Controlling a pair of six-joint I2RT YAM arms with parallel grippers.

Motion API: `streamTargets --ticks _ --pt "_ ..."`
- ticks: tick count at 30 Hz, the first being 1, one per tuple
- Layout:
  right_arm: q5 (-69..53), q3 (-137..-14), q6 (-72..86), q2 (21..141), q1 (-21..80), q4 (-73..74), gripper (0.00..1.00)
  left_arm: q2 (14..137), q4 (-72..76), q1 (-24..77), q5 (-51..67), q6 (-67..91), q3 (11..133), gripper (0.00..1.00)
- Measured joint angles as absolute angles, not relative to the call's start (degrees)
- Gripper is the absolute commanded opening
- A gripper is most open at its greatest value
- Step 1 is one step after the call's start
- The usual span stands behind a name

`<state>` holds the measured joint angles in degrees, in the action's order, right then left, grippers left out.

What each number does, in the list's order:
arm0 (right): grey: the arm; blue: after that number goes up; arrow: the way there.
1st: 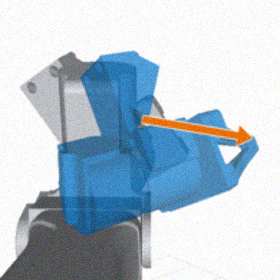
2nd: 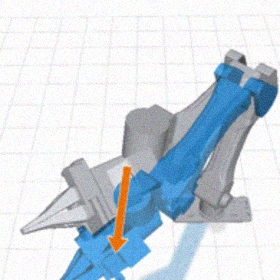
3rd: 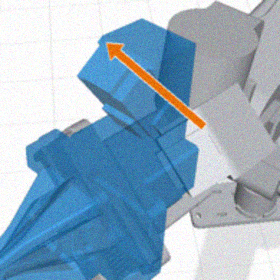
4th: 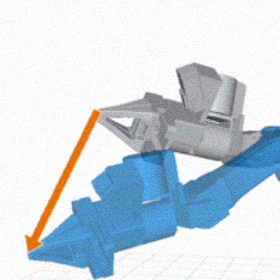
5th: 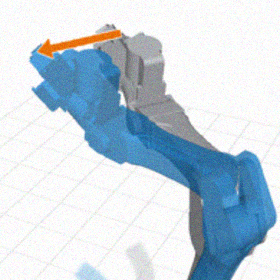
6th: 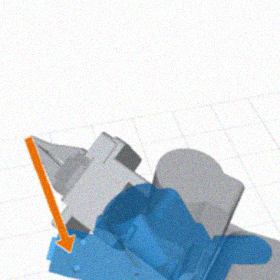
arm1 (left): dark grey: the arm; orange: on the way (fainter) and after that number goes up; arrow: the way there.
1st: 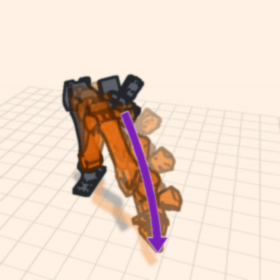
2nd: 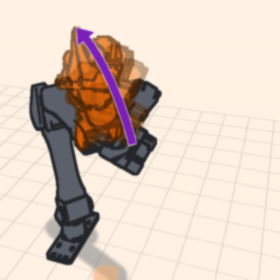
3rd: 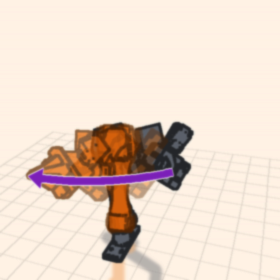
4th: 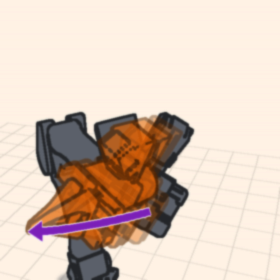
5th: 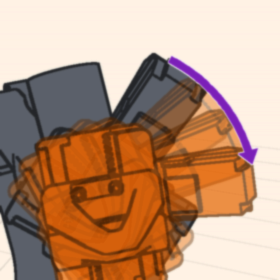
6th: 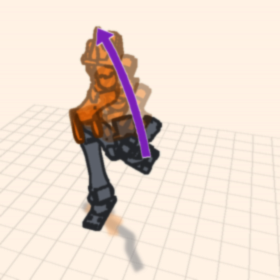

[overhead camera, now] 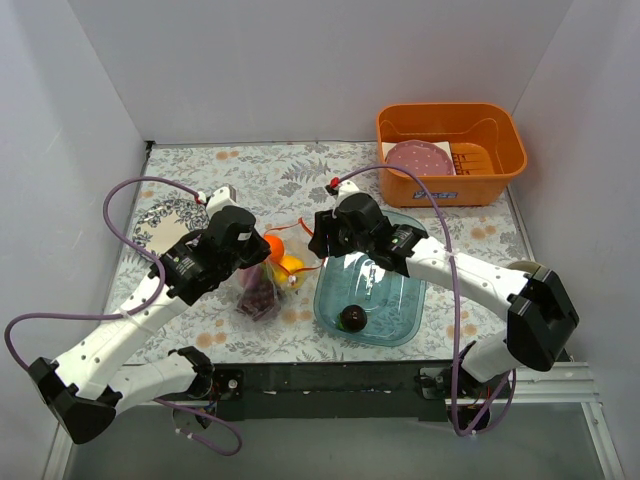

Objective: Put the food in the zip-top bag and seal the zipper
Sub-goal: Adjust the fake fruit in the zipper food storage bag, then adjust the zipper food storage bag at the center of the board.

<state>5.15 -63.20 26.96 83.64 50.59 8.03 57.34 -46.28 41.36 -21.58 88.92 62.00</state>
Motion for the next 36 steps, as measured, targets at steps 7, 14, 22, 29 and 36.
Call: streamTargets --ticks 7,14,22,29,36 --pt "4.0 -63.2 27.1 84.9 49.1 10.0 0.60 57.1 -46.3 41.4 -21.6 88.9 62.0 0.01" --pt "-1.2 -62.9 27.7 86.7 48.0 9.4 0.49 56.7 -46.3 41.4 -21.6 89.0 62.0 0.01" --pt "-6.4 -61.3 28.7 88.0 47.6 7.1 0.01 56.6 -46.3 41.4 -21.6 88.9 62.0 0.01" --pt "-12.9 -64.3 28.7 85.4 47.8 6.5 0.01 56.4 -46.3 41.4 -23.2 88.9 62.0 0.02" --pt "-18.3 -76.3 27.9 84.8 49.1 7.1 0.01 56.4 -48.9 41.3 -27.0 89.4 63.7 0.00"
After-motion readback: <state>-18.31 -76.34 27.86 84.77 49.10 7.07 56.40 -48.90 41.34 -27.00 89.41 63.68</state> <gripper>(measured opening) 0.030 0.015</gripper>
